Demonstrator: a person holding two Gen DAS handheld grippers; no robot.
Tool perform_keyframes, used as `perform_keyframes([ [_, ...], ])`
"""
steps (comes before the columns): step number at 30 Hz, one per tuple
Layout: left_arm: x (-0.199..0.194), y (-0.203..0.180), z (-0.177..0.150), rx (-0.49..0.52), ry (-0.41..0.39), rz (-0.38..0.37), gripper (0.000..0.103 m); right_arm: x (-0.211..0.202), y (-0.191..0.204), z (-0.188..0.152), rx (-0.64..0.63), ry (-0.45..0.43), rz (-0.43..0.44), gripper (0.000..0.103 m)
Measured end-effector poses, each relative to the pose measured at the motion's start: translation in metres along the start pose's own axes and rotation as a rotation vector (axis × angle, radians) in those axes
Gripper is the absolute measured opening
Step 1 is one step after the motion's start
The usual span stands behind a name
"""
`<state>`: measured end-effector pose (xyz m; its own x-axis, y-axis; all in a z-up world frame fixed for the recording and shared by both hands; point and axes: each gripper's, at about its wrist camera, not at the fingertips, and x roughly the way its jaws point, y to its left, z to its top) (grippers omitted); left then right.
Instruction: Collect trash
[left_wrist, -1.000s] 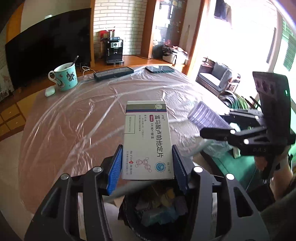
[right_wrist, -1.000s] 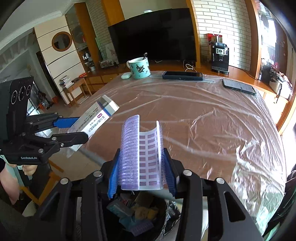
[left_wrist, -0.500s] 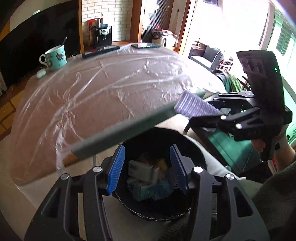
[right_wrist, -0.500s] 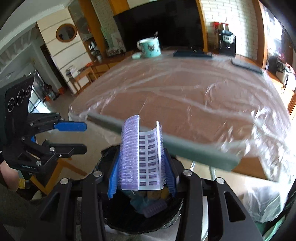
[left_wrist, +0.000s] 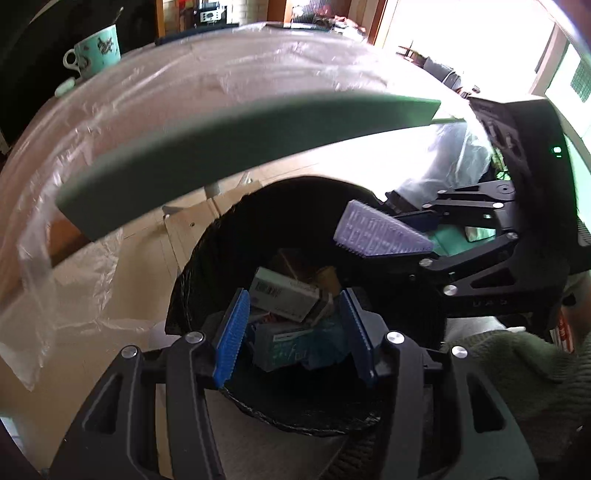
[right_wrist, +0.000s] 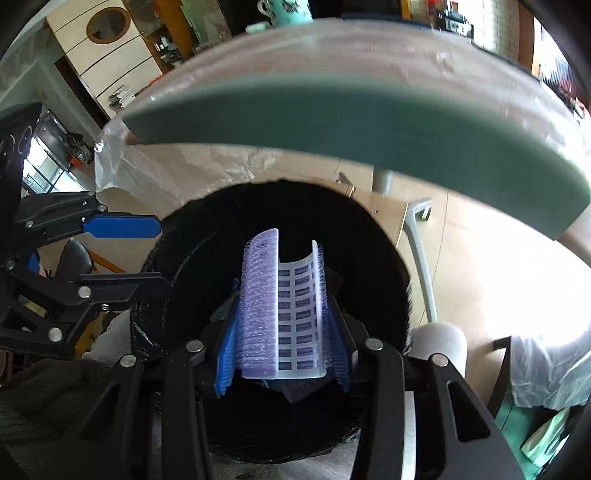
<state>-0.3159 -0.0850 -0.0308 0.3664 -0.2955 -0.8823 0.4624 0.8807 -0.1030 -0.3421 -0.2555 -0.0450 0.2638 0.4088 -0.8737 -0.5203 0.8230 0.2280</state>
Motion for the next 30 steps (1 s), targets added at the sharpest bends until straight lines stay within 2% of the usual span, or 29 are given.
perform_keyframes([
  [2, 0.008, 0.001, -0.001, -0.001, 0.006, 0.007, 0.053, 0.003, 0.000, -0.002, -0.002, 0.010, -0.017, 0.044],
  [3, 0.010, 0.002, -0.002, -0.006, 0.008, -0.005, 0.057, 0.004, -0.001, -0.003, 0.002, 0.015, -0.017, 0.052],
  [4, 0.013, 0.004, -0.002, -0.018, 0.007, -0.016, 0.075, 0.005, -0.002, -0.004, 0.009, 0.016, -0.024, 0.060],
  [5, 0.014, 0.007, -0.003, -0.037, 0.002, -0.007, 0.087, 0.004, -0.003, -0.005, 0.021, 0.008, -0.035, 0.073],
  [6, 0.015, 0.009, -0.003, -0.050, -0.002, -0.002, 0.088, 0.002, -0.004, -0.006, 0.031, 0.002, -0.032, 0.075],
  [9, 0.011, 0.013, 0.000, -0.069, 0.023, -0.034, 0.088, -0.008, -0.004, -0.003, 0.035, -0.011, -0.024, 0.076],
  [11, -0.004, 0.013, 0.005, -0.060, 0.020, -0.038, 0.088, -0.031, 0.000, 0.002, 0.014, -0.034, -0.011, 0.076],
  [12, -0.020, 0.011, 0.010, -0.048, -0.007, -0.069, 0.088, -0.043, 0.002, 0.005, -0.002, -0.055, 0.003, 0.077],
  [13, -0.034, 0.011, 0.016, -0.038, -0.038, -0.089, 0.088, -0.061, 0.005, 0.010, -0.025, -0.100, 0.015, 0.080],
  [15, -0.067, 0.010, 0.031, -0.015, -0.131, -0.098, 0.096, -0.099, 0.002, 0.030, -0.045, -0.222, 0.006, 0.100],
  [16, -0.086, 0.012, 0.043, -0.006, -0.209, -0.069, 0.101, -0.113, -0.004, 0.040, -0.035, -0.280, -0.007, 0.099],
  [17, -0.102, 0.017, 0.055, -0.005, -0.291, -0.032, 0.102, -0.127, -0.017, 0.057, -0.010, -0.338, -0.019, 0.099],
  [18, -0.111, 0.022, 0.066, -0.010, -0.347, -0.001, 0.102, -0.134, -0.031, 0.074, 0.025, -0.363, -0.046, 0.099],
  [19, -0.117, 0.033, 0.085, -0.019, -0.404, 0.075, 0.102, -0.138, -0.051, 0.096, 0.080, -0.383, -0.101, 0.099],
  [20, -0.118, 0.041, 0.098, -0.031, -0.420, 0.123, 0.102, -0.138, -0.066, 0.112, 0.113, -0.404, -0.130, 0.099],
  [21, -0.113, 0.057, 0.119, -0.063, -0.427, 0.165, 0.102, -0.136, -0.083, 0.128, 0.136, -0.420, -0.158, 0.099],
  [24, -0.085, 0.107, 0.166, -0.168, -0.394, 0.216, 0.101, -0.112, -0.139, 0.178, 0.204, -0.397, -0.328, 0.099],
  [27, -0.044, 0.152, 0.201, -0.263, -0.334, 0.295, 0.101, -0.085, -0.186, 0.208, 0.271, -0.333, -0.368, 0.099],
  [30, -0.008, 0.187, 0.221, -0.371, -0.266, 0.300, 0.101, -0.059, -0.223, 0.224, 0.331, -0.263, -0.401, 0.099],
])
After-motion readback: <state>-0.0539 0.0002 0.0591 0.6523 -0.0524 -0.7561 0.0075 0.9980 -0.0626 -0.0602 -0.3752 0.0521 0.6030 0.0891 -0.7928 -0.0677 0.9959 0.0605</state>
